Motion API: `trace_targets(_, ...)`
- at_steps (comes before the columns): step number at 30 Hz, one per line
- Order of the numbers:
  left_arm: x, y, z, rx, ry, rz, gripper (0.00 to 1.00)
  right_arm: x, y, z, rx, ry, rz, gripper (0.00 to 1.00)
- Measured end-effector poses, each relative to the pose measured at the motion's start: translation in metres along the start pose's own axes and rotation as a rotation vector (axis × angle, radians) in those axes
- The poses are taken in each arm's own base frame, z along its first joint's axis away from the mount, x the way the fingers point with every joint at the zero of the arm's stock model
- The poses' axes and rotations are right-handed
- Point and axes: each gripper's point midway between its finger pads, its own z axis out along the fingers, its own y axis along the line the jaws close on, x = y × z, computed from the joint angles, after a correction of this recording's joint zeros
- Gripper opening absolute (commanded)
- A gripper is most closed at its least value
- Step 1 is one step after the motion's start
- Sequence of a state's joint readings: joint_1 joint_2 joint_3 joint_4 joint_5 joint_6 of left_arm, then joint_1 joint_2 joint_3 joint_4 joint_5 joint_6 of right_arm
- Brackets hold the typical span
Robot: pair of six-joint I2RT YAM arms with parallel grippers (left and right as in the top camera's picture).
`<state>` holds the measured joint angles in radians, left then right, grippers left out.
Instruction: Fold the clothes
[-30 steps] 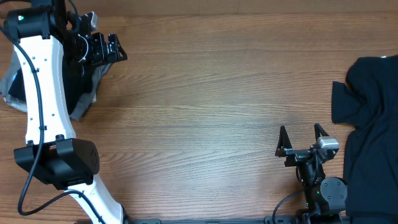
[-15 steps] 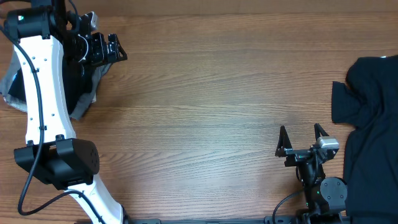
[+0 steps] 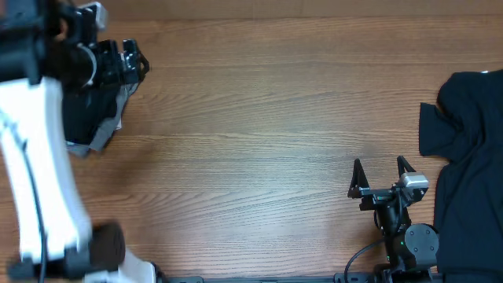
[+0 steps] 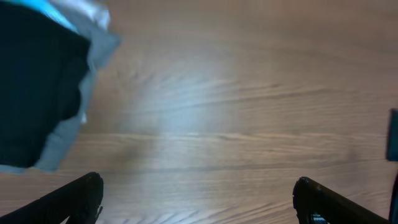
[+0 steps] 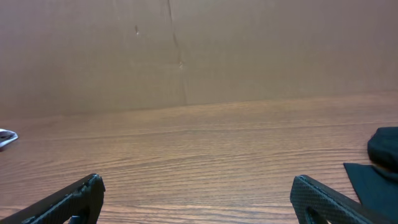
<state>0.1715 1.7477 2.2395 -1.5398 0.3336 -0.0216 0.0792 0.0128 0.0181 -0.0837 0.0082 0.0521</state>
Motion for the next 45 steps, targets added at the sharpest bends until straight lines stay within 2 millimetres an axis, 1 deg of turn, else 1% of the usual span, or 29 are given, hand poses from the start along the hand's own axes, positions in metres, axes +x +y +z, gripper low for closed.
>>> trace_targets(3, 0.009, -0.023, -0.066, 0.003, -0.162, 0.058, 1.0, 0.0, 0.0, 0.0, 0.0, 0.0, 0.0, 1.0)
trace_targets(6, 0.03, -0.045, -0.131, 0.007, -0.326, 0.114, 1.0, 0.0, 0.0, 0.0, 0.0, 0.0, 0.0, 1.0)
trace_targets(9, 0.057, -0.063, -0.185, 0.01, -0.47, 0.164, 1.0, 0.0, 0.0, 0.0, 0.0, 0.0, 0.0, 1.0)
trace_targets(11, 0.078, -0.073, -0.215, 0.012, -0.556, 0.194, 1.0, 0.0, 0.0, 0.0, 0.0, 0.0, 0.0, 1.0)
trace_targets(13, 0.099, -0.081, -0.241, 0.014, -0.631, 0.22, 1.0, 0.0, 0.0, 0.0, 0.0, 0.0, 0.0, 1.0)
trace_targets(16, 0.13, -0.091, -0.27, 0.016, -0.726, 0.252, 1.0, 0.0, 0.0, 0.0, 0.0, 0.0, 0.0, 1.0)
trace_targets(19, 0.158, -0.098, -0.292, 0.017, -0.804, 0.279, 1.0, 0.0, 0.0, 0.0, 0.0, 0.0, 0.0, 1.0)
trace_targets(21, 0.174, -0.101, -0.302, 0.021, -0.845, 0.295, 1.0, 0.0, 0.0, 0.0, 0.0, 0.001, 0.0, 1.0)
trace_targets(23, 0.191, -0.103, -0.307, 0.032, -0.869, 0.311, 1.0, 0.0, 0.0, 0.0, 0.0, 0.0, 0.0, 1.0)
trace_targets(26, 0.212, -0.103, -0.308, 0.054, -0.881, 0.33, 1.0, 0.0, 0.0, 0.0, 0.0, 0.0, 0.0, 1.0)
trace_targets(28, 0.224, -0.101, -0.303, 0.066, -0.872, 0.336, 1.0, 0.0, 0.0, 0.0, 0.0, 0.0, 0.0, 1.0)
trace_targets(31, 0.239, -0.096, -0.29, 0.079, -0.836, 0.334, 1.0, 0.0, 0.0, 0.0, 0.0, 0.0, 0.0, 1.0)
trace_targets(35, 0.253, -0.087, -0.263, 0.082, -0.766, 0.318, 1.0, 0.0, 0.0, 0.0, 0.0, 0.0, 0.0, 1.0)
trace_targets(40, 0.266, -0.072, -0.216, 0.077, -0.66, 0.284, 1.0, 0.0, 0.0, 0.0, 0.0, 0.001, 0.0, 1.0)
trace_targets(42, 0.267, -0.066, -0.197, 0.075, -0.638, 0.277, 1.0, 0.001, 0.0, 0.0, 0.0, 0.002, 0.0, 1.0)
trace_targets(45, 0.263, -0.059, -0.172, 0.076, -0.643, 0.279, 1.0, 0.001, 0.0, 0.0, 0.0, 0.003, 0.0, 1.0)
